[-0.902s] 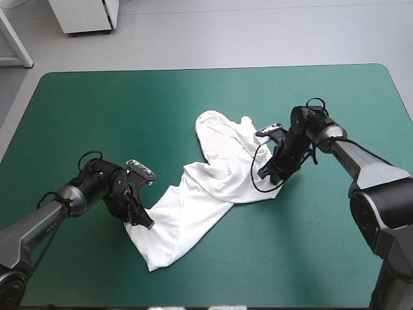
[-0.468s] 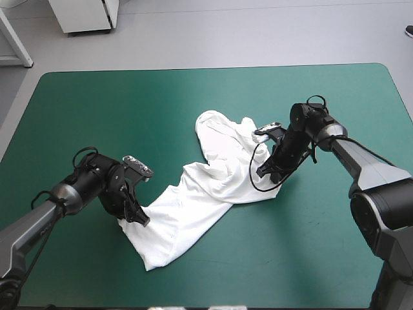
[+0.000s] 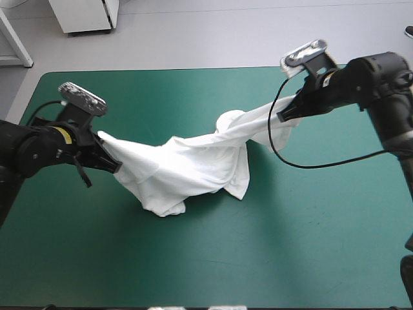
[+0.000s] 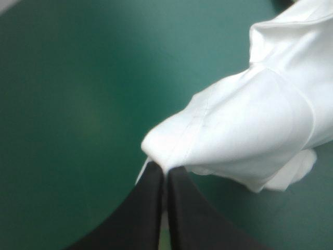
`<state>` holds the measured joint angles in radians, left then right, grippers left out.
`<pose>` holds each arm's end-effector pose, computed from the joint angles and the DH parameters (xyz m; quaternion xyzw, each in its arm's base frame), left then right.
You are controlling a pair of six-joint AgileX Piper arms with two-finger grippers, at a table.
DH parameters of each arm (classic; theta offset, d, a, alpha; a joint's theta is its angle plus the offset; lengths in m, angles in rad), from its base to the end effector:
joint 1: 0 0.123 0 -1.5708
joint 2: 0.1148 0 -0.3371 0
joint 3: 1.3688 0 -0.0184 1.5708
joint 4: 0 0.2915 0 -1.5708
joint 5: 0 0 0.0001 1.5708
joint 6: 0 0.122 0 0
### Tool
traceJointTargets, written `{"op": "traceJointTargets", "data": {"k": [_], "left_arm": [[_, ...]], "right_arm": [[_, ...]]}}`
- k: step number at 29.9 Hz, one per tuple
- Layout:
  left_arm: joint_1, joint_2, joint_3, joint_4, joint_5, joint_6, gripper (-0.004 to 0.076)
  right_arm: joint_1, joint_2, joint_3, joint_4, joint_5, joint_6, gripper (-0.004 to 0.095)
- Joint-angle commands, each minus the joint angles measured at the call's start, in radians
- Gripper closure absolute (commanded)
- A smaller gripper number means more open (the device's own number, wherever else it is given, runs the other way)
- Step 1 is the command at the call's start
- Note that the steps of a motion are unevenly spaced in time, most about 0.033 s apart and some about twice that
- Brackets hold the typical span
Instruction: Fold the cloth
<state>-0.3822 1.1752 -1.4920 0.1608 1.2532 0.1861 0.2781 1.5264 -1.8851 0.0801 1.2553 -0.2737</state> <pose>0.2364 -0.0750 0.4881 0.2581 0.8962 0.0454 0.3580 0.3462 0.1085 0.5135 -0.2552 0.8919 0.0408 0.3712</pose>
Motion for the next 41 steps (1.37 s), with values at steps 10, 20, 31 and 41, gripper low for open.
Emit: {"op": "traceJointTargets", "data": {"k": [10,20,31,41], "left_arm": [[-0.002,-0.043,-0.481,0.034,-0.003,-0.015,0.0733],[-0.002,-0.050,-0.719,-0.023,-0.177,0.013,0.0733],[-0.002,-0.054,-0.861,-0.115,-0.313,0.027,0.0733],[-0.002,0.032,-0.870,-0.155,-0.197,0.016,0.0733]], "right_arm": [[-0.004,-0.203,-0.452,-0.010,-0.126,0.038,0.0925],[-0.004,-0.319,-0.468,0.087,-0.321,-0.012,0.0925],[-0.004,-0.331,-0.512,0.185,-0.396,-0.032,0.0925],[-0.004,-0.337,-0.401,0.175,-0.266,-0.013,0.0925]]}}
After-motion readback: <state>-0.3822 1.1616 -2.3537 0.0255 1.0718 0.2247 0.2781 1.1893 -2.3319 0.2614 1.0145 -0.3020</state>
